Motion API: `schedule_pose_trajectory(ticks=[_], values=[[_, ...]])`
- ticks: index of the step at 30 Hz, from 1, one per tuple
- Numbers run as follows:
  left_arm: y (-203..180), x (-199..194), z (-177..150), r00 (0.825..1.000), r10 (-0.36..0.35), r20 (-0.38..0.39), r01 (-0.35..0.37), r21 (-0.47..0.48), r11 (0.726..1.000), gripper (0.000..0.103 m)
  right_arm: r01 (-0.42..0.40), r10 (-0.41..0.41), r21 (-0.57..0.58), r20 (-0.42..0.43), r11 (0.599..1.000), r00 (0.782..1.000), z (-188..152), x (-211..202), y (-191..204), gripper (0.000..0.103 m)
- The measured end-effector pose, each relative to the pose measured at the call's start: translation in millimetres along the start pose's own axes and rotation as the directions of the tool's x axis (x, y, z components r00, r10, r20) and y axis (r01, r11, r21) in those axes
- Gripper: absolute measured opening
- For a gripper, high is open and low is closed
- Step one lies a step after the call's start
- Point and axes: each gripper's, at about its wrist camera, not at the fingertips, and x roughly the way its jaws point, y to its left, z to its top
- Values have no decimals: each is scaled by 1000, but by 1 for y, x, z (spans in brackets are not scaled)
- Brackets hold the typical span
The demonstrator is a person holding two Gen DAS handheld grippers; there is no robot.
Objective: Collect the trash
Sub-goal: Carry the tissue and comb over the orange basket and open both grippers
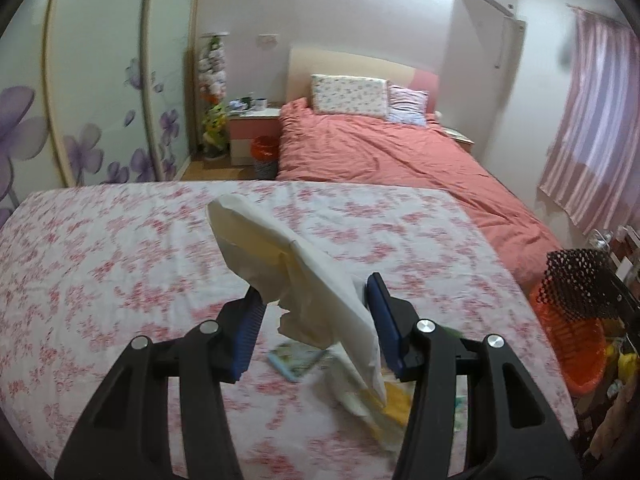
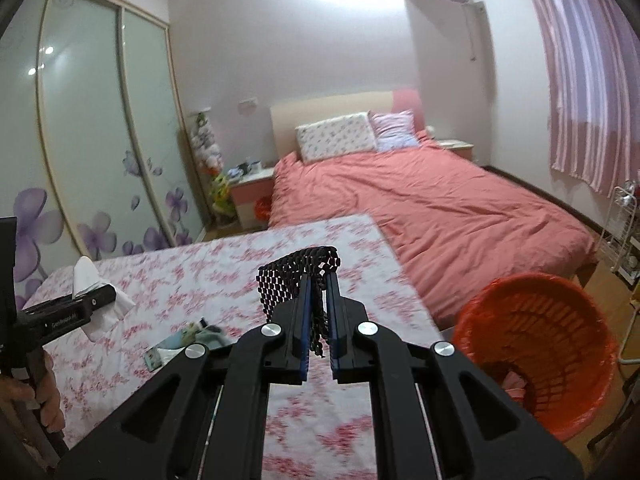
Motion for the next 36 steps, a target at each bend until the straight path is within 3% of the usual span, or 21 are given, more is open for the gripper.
schedule_pose_trajectory(ticks=[8,16,25,36], values=[[-67,-9,0,994,-109,14,107,85,991,51,66,-69,51,63,997,996,3,-21,-36,8],[-138,-12,-7,973,-229,-1,226,166,960,51,130,-145,135,101,982,984,3,-34,-81,8],[-229,-7,-23,926,-373,-48,374,240,896,51,224,-249,204,111,953,962,-4,-38,-129,8],[-331,18,-49,866,-481,-139,499,315,807,51,281,-314,288,76,916,946,-19,-33,-184,8]])
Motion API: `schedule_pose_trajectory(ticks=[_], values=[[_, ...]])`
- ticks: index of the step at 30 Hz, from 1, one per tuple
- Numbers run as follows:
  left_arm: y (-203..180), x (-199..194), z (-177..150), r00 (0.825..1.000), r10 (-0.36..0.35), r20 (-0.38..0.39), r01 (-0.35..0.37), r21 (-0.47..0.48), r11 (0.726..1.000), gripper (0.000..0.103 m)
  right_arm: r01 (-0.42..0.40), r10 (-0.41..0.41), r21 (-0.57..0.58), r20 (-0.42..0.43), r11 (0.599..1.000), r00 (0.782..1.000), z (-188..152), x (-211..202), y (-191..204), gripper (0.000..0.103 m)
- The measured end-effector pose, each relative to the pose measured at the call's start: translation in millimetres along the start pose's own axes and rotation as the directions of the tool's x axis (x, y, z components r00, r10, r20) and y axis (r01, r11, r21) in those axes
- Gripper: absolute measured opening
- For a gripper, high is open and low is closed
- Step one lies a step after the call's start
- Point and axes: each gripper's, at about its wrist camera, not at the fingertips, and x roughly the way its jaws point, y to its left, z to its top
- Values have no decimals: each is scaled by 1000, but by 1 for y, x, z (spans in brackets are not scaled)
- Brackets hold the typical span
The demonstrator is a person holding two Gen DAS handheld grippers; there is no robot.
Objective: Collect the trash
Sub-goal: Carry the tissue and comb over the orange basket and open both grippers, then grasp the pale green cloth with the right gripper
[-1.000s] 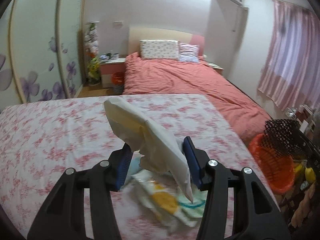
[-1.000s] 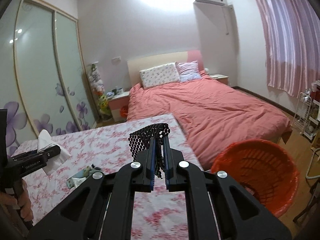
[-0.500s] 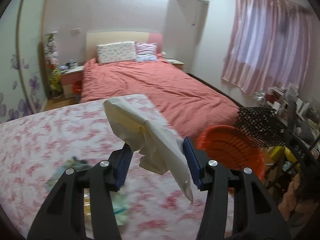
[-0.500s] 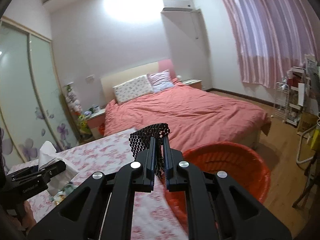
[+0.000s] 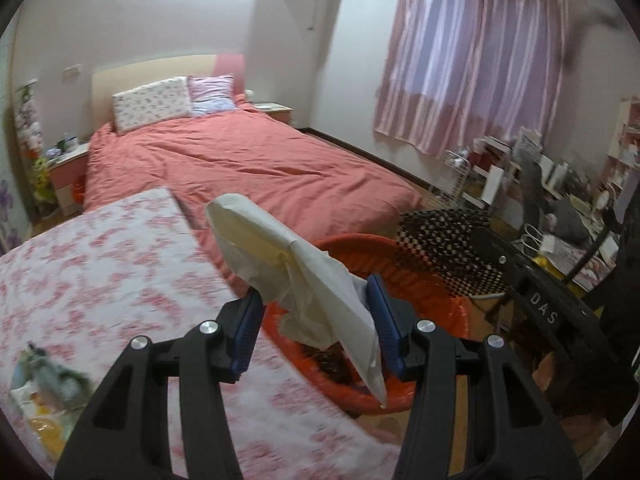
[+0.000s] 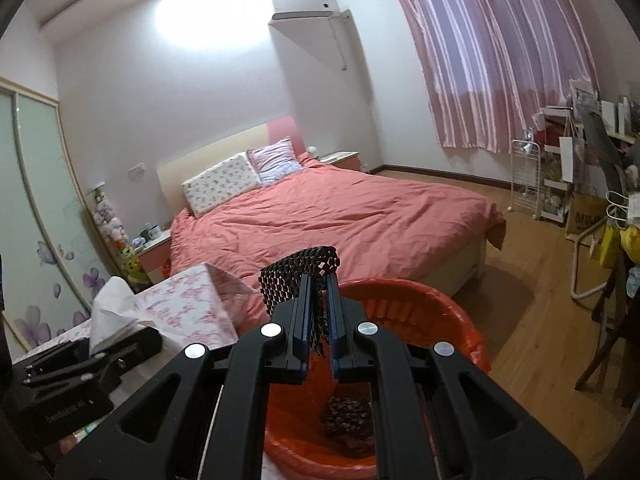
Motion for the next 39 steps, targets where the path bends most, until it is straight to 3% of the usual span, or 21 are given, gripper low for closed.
schedule_pose_trajectory(ticks=[6,9,11,14,16,22,39], values=[[-25,43,-2,998,-35,-54,36,26,999,54,16,-15,57,-13,998,1000,3,12,-27,8],[-27,61,-4,996,-16,-84,18,27,999,59,7,-4,90,-37,996,999,3,21,-39,8],[-24,70,-8,994,6,-107,-4,21,1000,68,4,4,116,-72,993,997,0,29,-47,10],[-5,66,-10,993,39,-115,-37,17,999,69,9,6,133,-112,991,994,-7,34,-53,22],[6,66,-13,990,70,-123,-70,11,998,70,25,-9,131,-118,991,993,-11,31,-52,37],[29,55,-18,983,125,-135,-129,-16,992,70,54,-44,84,-117,995,992,-12,22,-39,53],[87,-9,-35,964,239,-113,-248,-67,967,71,9,-13,-28,-141,1000,990,-10,12,9,56]])
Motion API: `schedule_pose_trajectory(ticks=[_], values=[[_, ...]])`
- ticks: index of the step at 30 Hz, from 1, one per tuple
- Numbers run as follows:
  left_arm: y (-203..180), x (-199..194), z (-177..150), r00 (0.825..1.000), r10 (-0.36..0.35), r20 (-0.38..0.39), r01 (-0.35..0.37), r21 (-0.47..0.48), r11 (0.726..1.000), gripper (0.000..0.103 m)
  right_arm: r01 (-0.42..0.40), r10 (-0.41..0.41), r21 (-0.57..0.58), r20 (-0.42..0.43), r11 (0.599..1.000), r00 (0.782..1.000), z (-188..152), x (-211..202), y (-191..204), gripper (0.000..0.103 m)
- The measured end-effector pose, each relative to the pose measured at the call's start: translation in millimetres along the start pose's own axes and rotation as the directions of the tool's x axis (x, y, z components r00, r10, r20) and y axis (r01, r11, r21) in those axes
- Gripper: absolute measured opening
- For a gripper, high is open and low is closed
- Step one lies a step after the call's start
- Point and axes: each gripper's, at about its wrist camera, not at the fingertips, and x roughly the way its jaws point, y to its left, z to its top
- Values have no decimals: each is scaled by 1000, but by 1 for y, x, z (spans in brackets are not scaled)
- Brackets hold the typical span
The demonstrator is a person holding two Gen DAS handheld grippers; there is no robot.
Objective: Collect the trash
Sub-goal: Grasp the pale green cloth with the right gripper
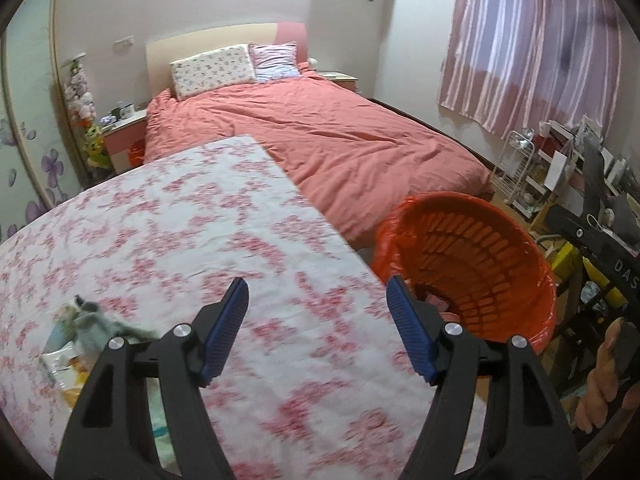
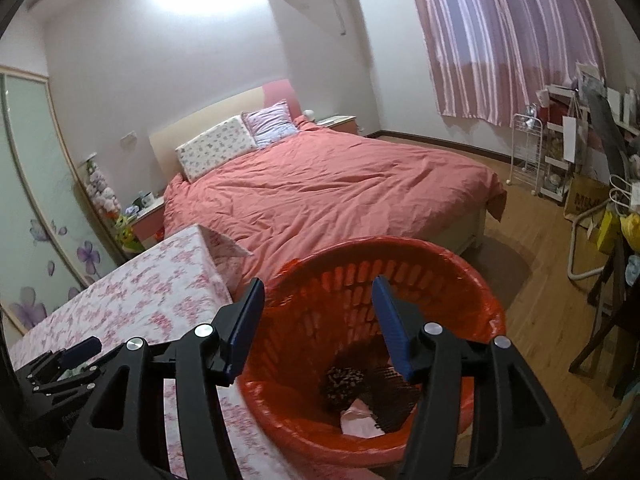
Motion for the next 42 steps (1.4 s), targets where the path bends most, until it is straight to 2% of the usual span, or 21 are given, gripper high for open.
schedule_pose_trajectory(ticks=[7,13,20,24,30,36,37,40,42], values=[[48,-23,-14,998,66,5,-65,-65,996,71,-53,51,-63,-35,997,998,-9,-3,35,56],[113,-49,-36,983,185,7,-182,-154,971,73,-141,127,-143,-98,980,987,-28,-3,84,56],[192,-77,-65,954,298,-26,-293,-277,915,73,-269,223,-236,-204,934,953,-55,0,153,56],[224,-92,-83,937,347,-37,-341,-313,886,73,-336,259,-267,-285,903,923,-75,9,191,56],[254,-105,-106,932,358,-60,-355,-360,863,73,-366,241,-302,-380,880,893,-107,27,230,56],[261,-105,-117,937,341,-75,-343,-377,860,73,-364,193,-332,-451,870,872,-125,50,247,56],[260,-104,-118,939,336,-77,-339,-378,861,73,-365,183,-336,-468,868,865,-128,53,249,54],[258,-103,-119,943,324,-78,-329,-379,865,73,-353,161,-393,-444,849,881,-134,49,250,39],[255,-100,-119,947,311,-78,-316,-380,869,73,-365,170,-402,-444,840,880,-135,46,248,12]])
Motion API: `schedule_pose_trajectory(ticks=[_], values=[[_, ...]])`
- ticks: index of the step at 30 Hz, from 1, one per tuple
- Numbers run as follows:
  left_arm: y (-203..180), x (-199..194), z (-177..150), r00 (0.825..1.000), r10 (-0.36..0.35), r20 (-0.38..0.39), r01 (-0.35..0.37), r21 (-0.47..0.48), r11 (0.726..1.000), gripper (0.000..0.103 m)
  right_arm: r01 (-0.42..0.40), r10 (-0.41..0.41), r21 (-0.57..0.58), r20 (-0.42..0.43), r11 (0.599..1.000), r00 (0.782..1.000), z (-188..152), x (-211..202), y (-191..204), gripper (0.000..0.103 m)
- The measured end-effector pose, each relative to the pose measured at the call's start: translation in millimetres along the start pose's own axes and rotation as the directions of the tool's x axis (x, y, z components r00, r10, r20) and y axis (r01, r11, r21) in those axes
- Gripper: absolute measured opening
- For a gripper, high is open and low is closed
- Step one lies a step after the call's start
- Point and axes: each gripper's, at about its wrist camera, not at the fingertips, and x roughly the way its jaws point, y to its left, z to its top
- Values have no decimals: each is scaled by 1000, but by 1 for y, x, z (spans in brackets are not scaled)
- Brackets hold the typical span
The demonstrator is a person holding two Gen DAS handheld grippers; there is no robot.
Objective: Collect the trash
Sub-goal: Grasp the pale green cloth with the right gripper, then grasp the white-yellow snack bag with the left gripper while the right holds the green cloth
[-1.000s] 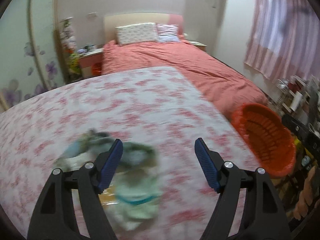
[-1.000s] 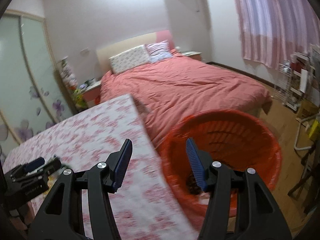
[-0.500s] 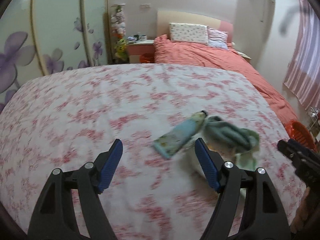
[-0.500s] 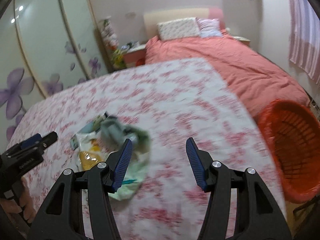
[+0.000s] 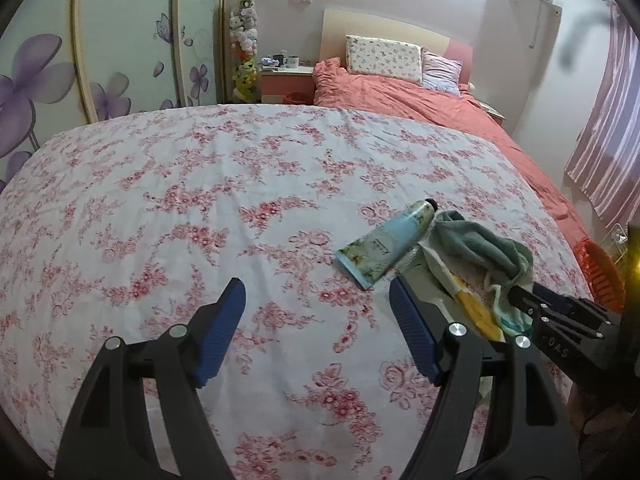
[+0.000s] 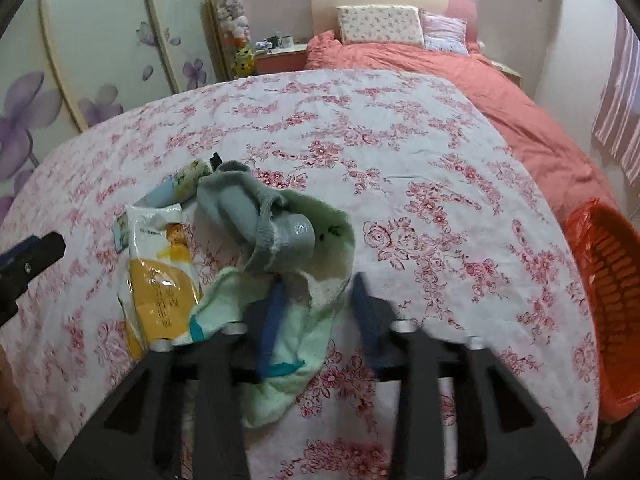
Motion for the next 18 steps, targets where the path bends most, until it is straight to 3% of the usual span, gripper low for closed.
schedule_pose_trajectory(ticks=[1,5,10,14,18], values=[[-2,1,0,1000,-7,-3,7,0,1000,73,-6,6,6,-3,1000,1000,0,-1,-2,6],[-17,1,-3,999,-47,-15,47,11,999,73,8,-8,31,5,999,1000,-3,-6,-14,4],[-37,3,-7,996,-83,-27,84,33,996,73,126,-129,95,29,988,991,3,-11,-41,4],[-54,5,-10,994,-104,-35,106,53,993,73,239,-244,177,11,955,970,8,-9,-73,4],[-71,12,-13,990,-130,-64,133,60,989,73,254,-258,205,-12,945,966,8,-1,-87,4]])
